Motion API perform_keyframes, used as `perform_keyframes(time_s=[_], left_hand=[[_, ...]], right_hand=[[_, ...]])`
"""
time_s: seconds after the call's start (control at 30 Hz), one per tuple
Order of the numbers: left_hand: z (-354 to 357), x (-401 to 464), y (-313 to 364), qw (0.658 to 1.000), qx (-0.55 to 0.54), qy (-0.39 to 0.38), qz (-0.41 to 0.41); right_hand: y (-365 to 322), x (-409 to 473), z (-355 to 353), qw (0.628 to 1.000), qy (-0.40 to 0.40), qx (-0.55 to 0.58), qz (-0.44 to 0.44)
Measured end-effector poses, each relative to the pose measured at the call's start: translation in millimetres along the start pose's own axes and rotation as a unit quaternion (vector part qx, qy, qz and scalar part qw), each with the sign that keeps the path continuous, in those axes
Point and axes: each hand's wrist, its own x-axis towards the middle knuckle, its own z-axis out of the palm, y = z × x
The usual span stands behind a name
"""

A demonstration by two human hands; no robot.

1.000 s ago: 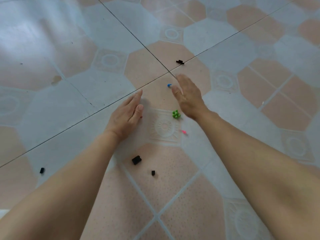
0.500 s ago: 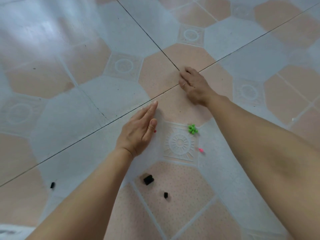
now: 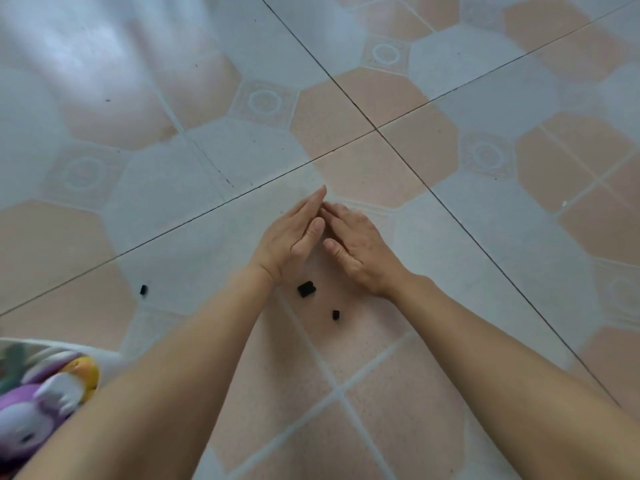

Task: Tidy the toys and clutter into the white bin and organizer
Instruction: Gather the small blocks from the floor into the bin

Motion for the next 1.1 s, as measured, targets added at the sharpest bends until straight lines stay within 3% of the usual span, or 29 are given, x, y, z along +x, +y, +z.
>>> perform_keyframes(time_s=[0.07, 0.13, 0.23, 0.3, 0.37, 0.43, 0.53, 0.63, 0.73, 0.87, 1.1], left_hand=[[1.1, -23.5, 3.8, 0.999, -0.02, 0.04, -0.019], [-2.3, -43.5, -0.2, 0.987, 0.02, 0.152, -0.055], [-16.5, -75.9, -16.1, 0.912, 0.133, 0.332, -0.201], [-28.8, -94.7, -28.6, 0.86, 0.16, 0.341, -0.343], [-33.2, -105.1, -34.4, 0.836, 0.142, 0.307, -0.433], [-28.0, -107.3, -32.6, 0.865, 0.134, 0.265, -0.405], [-5.0, -101.6, -12.5, 0.936, 0.113, 0.19, -0.272], [16.8, -82.9, 12.9, 0.971, 0.071, 0.125, -0.191], [29.3, -59.0, 31.0, 0.988, 0.009, 0.078, -0.134], [26.2, -52.1, 37.5, 0.989, -0.039, 0.052, -0.133], [11.8, -107.7, 31.9, 0.995, -0.018, -0.031, -0.091]], right_hand=[[-12.2, -5.4, 4.7, 1.0, 0.0, 0.027, 0.002], [-18.9, -9.8, 3.0, 0.999, 0.008, 0.048, 0.015], [-18.7, -20.2, -4.8, 0.994, 0.06, 0.081, 0.039], [-16.8, -28.8, -7.1, 0.989, 0.104, 0.082, 0.063], [-13.3, -38.2, -6.3, 0.985, 0.128, 0.06, 0.104], [-12.0, -43.8, -1.3, 0.982, 0.113, 0.051, 0.142], [-17.0, -47.9, 8.1, 0.987, 0.067, 0.038, 0.141], [-22.3, -37.7, 13.0, 0.992, 0.041, 0.025, 0.119], [-26.3, -18.9, 11.3, 0.994, -0.009, 0.011, 0.104], [-32.5, -19.8, 9.7, 0.995, -0.02, 0.053, 0.086], [-41.6, -73.7, 12.9, 0.994, -0.049, 0.096, 0.023]])
